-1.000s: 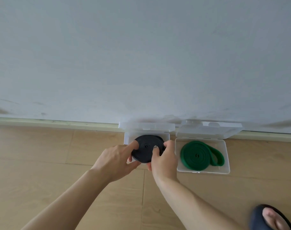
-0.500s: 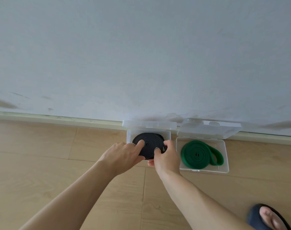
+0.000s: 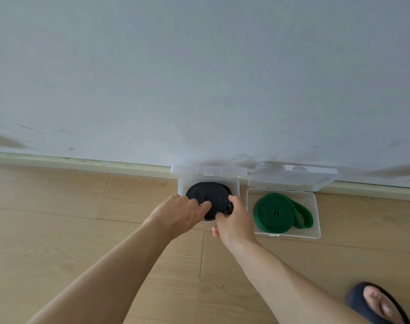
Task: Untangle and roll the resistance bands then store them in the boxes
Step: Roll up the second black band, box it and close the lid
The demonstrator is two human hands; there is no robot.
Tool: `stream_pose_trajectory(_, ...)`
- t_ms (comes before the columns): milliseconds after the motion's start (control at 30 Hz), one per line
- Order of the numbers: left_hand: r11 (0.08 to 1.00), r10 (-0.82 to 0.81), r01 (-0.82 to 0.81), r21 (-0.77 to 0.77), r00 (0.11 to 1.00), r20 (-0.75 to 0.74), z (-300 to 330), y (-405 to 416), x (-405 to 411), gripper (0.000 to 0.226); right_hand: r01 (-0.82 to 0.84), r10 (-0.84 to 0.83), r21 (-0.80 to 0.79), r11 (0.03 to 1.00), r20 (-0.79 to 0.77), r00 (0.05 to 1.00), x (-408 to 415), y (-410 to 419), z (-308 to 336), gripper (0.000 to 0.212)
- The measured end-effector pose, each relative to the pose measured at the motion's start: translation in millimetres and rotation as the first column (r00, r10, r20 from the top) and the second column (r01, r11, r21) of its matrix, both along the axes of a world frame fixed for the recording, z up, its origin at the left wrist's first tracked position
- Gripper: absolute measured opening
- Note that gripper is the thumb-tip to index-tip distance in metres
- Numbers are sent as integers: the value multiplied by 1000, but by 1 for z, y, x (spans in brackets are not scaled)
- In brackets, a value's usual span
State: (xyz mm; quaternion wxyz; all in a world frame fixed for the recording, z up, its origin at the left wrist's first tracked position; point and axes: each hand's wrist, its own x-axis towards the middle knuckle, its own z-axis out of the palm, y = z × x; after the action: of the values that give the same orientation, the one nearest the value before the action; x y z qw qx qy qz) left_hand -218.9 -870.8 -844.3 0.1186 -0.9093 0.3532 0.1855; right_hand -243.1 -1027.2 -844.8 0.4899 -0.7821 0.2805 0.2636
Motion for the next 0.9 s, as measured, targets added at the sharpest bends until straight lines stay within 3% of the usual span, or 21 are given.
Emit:
stream_pose_trajectory(200, 994, 49, -43, 103, 997, -53, 6, -6, 3, 26, -155, 158, -87, 984, 25, 987, -6, 3, 1, 69)
stream_pose_trajectory(300, 988, 52, -41, 152, 996, -68, 4, -9, 4, 24, -361, 364, -214, 908, -28, 931, -8, -1, 10, 77)
stream_pose_trajectory(433, 979, 86, -58, 194, 986, -144, 9, -16, 8, 22, -719, 679, -403, 567, -265, 684, 1, -2, 21, 92)
stream_pose_trajectory(500, 970, 158, -112, 215, 965, -209, 14, -20, 17, 19, -789, 727, -472, 393, -366, 581, 11, 1, 26, 85)
stream_pose_trajectory(567, 963, 220, -163, 216, 937, -273, 17, -21, 23, 17, -801, 729, -524, 289, -421, 539, 19, 4, 33, 69)
stream_pose_trajectory(767, 946, 325, -302, 120, 867, -378, 21, -12, 18, 19, -785, 751, -495, 373, -335, 569, 23, -5, 36, 56)
stream_pose_trajectory(900, 941, 316, -337, -6, 889, -330, 22, -2, 7, 20, -718, 727, -430, 547, -181, 662, 19, -15, 38, 39)
